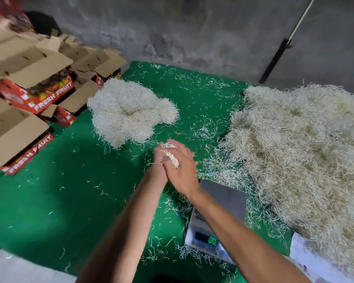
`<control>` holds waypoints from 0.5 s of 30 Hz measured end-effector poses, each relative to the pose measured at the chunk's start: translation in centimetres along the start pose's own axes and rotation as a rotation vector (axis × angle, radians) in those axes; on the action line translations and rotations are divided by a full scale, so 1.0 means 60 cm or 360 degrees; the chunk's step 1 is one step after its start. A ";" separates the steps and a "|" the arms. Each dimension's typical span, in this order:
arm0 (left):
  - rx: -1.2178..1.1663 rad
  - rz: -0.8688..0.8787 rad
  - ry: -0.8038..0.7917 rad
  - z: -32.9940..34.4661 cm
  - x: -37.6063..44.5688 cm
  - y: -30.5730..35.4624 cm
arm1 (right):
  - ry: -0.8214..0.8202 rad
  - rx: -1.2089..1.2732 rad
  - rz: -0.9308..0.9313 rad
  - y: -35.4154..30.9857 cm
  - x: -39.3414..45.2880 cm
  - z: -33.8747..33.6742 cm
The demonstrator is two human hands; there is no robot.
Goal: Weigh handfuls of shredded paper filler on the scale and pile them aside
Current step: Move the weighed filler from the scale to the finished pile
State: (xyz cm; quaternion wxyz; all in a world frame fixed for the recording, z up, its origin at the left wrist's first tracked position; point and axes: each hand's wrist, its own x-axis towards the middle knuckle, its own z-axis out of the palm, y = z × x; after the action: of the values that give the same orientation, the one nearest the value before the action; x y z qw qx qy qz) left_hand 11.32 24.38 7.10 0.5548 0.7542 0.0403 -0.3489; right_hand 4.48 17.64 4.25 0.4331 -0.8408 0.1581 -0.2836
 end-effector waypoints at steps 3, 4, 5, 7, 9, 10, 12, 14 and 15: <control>-0.0538 -0.0124 -0.0538 0.013 -0.010 0.017 | 0.0050 0.0135 0.0106 -0.003 0.029 0.006; -0.0811 -0.0230 -0.0575 0.014 -0.009 0.028 | 0.0065 0.0164 0.0162 0.001 0.042 -0.002; -0.0969 -0.0299 -0.0610 0.017 0.002 0.031 | 0.0076 0.0179 0.0225 0.005 0.055 -0.006; -0.1126 -0.0482 -0.0679 0.011 0.007 0.030 | 0.0086 0.0115 0.0311 0.016 0.078 0.004; -0.1288 -0.0627 -0.0688 0.003 0.013 0.016 | -0.0023 -0.0009 0.0449 0.027 0.094 0.037; -0.1352 -0.0703 -0.0685 -0.002 0.015 0.006 | -0.0117 -0.0119 0.0546 0.032 0.096 0.054; -0.1400 -0.0849 -0.0621 -0.022 0.028 -0.016 | -0.0237 -0.0455 0.0749 0.043 0.095 0.080; -0.1369 -0.0893 -0.0530 -0.054 0.044 -0.042 | -0.0304 -0.0655 0.0922 0.051 0.102 0.089; -0.1381 -0.0901 -0.0451 -0.072 0.056 -0.055 | -0.0397 -0.0600 0.1047 0.048 0.114 0.090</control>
State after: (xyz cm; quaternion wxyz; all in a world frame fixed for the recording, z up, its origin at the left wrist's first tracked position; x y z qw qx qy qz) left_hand 14.45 28.29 3.13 0.6997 0.3609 0.3073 -0.5346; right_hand 13.11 15.95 1.73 0.3548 -0.8380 0.4144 0.0086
